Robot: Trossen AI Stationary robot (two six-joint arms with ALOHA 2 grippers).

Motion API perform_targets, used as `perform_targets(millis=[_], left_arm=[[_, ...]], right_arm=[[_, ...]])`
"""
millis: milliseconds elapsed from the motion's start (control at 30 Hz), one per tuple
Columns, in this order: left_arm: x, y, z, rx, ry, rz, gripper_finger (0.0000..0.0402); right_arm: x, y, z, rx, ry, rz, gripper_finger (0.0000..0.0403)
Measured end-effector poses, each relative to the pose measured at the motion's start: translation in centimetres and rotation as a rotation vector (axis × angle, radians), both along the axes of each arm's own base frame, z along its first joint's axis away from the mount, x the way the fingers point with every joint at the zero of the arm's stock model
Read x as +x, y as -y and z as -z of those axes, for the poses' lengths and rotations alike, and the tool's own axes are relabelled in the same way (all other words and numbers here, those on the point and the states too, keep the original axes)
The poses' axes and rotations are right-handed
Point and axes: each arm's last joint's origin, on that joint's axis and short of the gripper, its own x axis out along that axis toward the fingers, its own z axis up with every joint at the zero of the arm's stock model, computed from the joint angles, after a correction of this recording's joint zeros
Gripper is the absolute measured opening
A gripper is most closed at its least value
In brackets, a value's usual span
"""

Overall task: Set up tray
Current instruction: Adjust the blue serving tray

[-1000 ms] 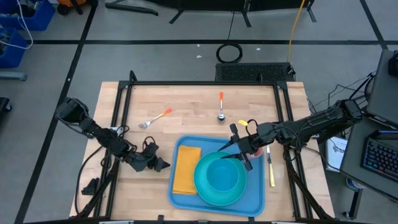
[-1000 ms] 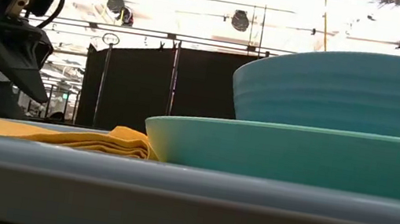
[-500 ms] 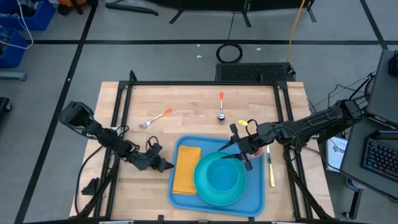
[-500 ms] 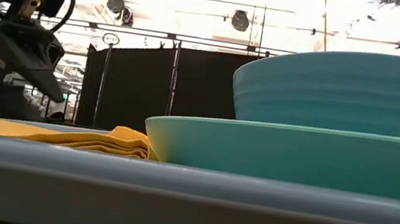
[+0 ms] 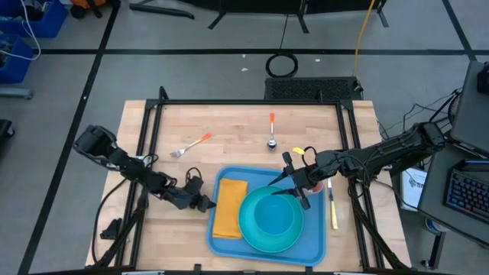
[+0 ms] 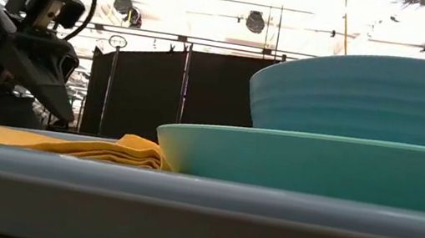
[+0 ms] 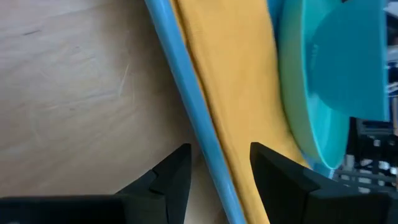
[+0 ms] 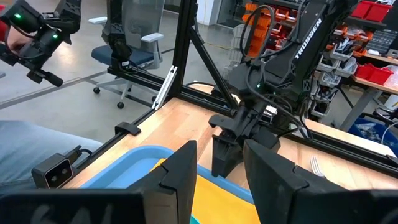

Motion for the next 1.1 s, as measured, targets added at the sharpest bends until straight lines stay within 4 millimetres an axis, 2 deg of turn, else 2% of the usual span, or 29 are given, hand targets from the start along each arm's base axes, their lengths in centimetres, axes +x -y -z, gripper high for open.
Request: perform_targets(millis=[200,467,567,800,933,1100], left_arm=[[0.44,-0.14,-0.2,0.023,-0.01,0.004,0.0158],[0.45,-0.24,-0.17,0.028,-0.011,-0.002,0.0049],[0.45,-0.29,-0.16,0.035,-0.01,-0.004,0.0024],[0.36,-0.31,-0.04,0.052,-0.025,0.016,0.0043],[0.23,-0.37,0.09,0.032,-0.053,-0.008,0.0019],[0.21,-0.37,0.1,0.031,-0.054,-0.009,0.0019]], right_arm=[[0.0,0.0,0.0,0.0,0.0,0.0,0.0125],[0.0,0.0,0.0,0.0,0.0,0.0,0.0125],[0.0,0.0,0.0,0.0,0.0,0.0,0.0125],[0.0,0.0,0.0,0.0,0.0,0.0,0.0125],[0.0,0.0,0.0,0.0,0.0,0.0,0.0125],[0.0,0.01,0.0,0.0,0.0,0.001,0.0125]])
